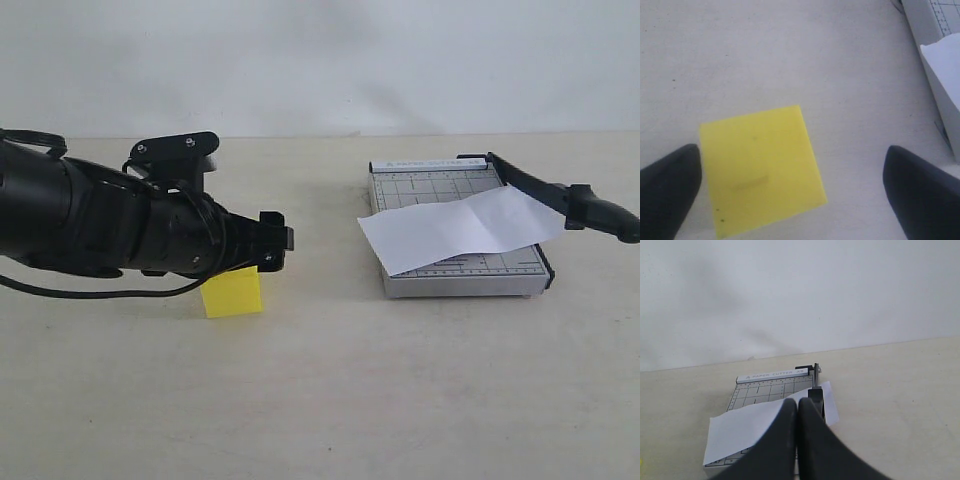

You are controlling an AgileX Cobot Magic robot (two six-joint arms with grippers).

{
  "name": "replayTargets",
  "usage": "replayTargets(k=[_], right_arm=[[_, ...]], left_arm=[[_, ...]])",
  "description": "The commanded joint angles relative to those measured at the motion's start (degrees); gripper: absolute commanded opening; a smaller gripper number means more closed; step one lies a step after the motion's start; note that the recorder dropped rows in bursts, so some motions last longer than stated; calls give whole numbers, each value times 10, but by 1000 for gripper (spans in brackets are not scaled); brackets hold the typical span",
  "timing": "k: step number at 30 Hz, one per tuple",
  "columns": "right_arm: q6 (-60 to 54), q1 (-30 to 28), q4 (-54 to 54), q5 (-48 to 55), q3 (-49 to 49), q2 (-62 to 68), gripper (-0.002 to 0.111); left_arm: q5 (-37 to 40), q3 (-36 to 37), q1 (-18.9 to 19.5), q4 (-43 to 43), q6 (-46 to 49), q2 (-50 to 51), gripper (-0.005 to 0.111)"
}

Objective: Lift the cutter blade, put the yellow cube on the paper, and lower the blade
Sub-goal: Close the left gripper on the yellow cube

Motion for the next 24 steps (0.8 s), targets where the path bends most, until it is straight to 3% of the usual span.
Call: replayTargets(k=[1, 24], right_arm=[[1, 0, -3, -3, 1, -2, 0], [1, 0, -3, -3, 1, -2, 0]], left_arm=[[-7, -4, -3, -1, -5, 7, 92], [-24, -10, -3, -1, -5, 35, 89]])
